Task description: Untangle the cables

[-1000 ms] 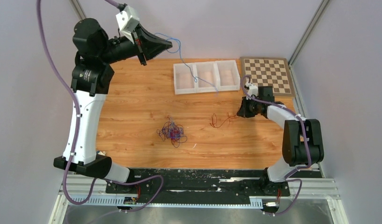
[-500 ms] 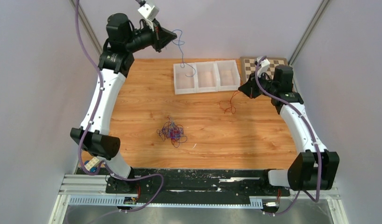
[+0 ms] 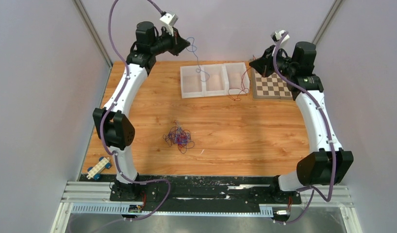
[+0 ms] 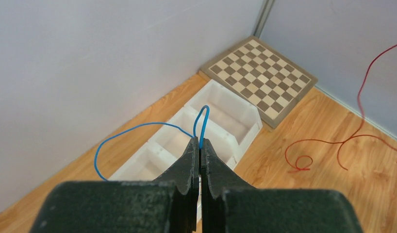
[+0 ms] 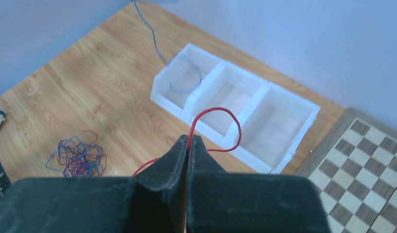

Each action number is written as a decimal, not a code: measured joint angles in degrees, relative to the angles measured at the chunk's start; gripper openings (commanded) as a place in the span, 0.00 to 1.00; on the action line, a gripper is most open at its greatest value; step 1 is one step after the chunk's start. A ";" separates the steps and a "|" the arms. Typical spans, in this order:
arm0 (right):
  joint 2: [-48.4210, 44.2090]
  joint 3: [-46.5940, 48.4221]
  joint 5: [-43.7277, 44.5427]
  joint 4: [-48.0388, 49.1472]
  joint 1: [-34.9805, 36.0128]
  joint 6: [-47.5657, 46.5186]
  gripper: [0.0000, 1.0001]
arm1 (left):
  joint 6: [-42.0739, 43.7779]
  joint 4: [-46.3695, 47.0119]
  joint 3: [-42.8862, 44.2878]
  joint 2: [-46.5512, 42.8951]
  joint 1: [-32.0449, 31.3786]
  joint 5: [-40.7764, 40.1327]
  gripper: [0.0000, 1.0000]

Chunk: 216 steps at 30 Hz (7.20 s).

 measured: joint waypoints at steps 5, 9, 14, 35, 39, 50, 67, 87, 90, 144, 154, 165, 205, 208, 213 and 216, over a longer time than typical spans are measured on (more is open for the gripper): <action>3.69 7.34 0.42 0.11 0.00 1.42 0.00 | -1.79 2.71 -2.05 3.89 0.00 0.35 0.00; 5.57 10.58 0.57 0.17 0.00 2.08 0.00 | -1.73 3.69 -4.28 5.99 0.00 0.35 0.00; 6.88 11.10 1.49 0.15 0.00 2.03 0.00 | -1.03 3.67 -4.76 7.80 0.00 0.37 0.00; 13.00 15.76 5.60 1.20 -0.04 2.43 0.00 | 24.90 -14.78 3.56 20.04 -0.50 1.81 0.00; 14.19 16.83 5.88 1.38 -0.04 2.95 0.00 | 27.04 -18.03 7.54 22.73 -1.05 6.03 0.00; 14.69 17.38 6.01 1.42 -0.04 3.69 0.00 | 39.82 -25.22 6.54 23.30 -6.34 5.86 0.00; 17.66 19.93 5.79 2.34 -0.04 4.39 0.00 | 32.50 -22.73 6.99 24.04 -0.63 -3.34 0.49; 40.02 32.24 8.55 5.70 0.26 4.42 0.00 | 19.08 -21.64 1.66 10.64 -0.50 -2.84 1.00; 42.23 32.52 10.16 7.06 0.52 3.26 0.00 | 17.64 -21.40 1.66 6.82 -0.48 -2.73 1.00; 24.39 -8.28 -11.26 -3.41 31.39 -4.74 0.88 | 16.65 -35.65 -53.05 -16.46 7.43 10.69 0.47; 33.62 -8.61 -8.24 7.04 36.35 9.79 0.58 | 10.93 -27.69 -53.66 -10.69 7.43 12.61 0.21; 34.71 -11.78 -1.16 2.49 36.87 6.58 0.00 | 12.98 -32.52 -53.48 -13.66 7.56 15.76 0.00; 12.74 -31.01 32.15 -11.15 -17.09 -37.38 0.00 | -7.54 -22.01 -12.44 -26.86 43.95 19.34 0.00; 12.94 -30.99 32.65 -10.27 -19.80 -38.88 0.00 | -8.85 -20.72 -11.37 -25.97 46.34 19.17 0.00; 12.96 -30.99 33.00 -9.92 -20.92 -39.98 0.00 | -9.53 -19.41 -8.48 -24.87 47.67 19.17 0.00; 12.96 -30.64 30.75 -11.32 -20.94 -40.11 0.00 | -10.69 -17.73 -6.75 -24.63 47.56 21.05 0.00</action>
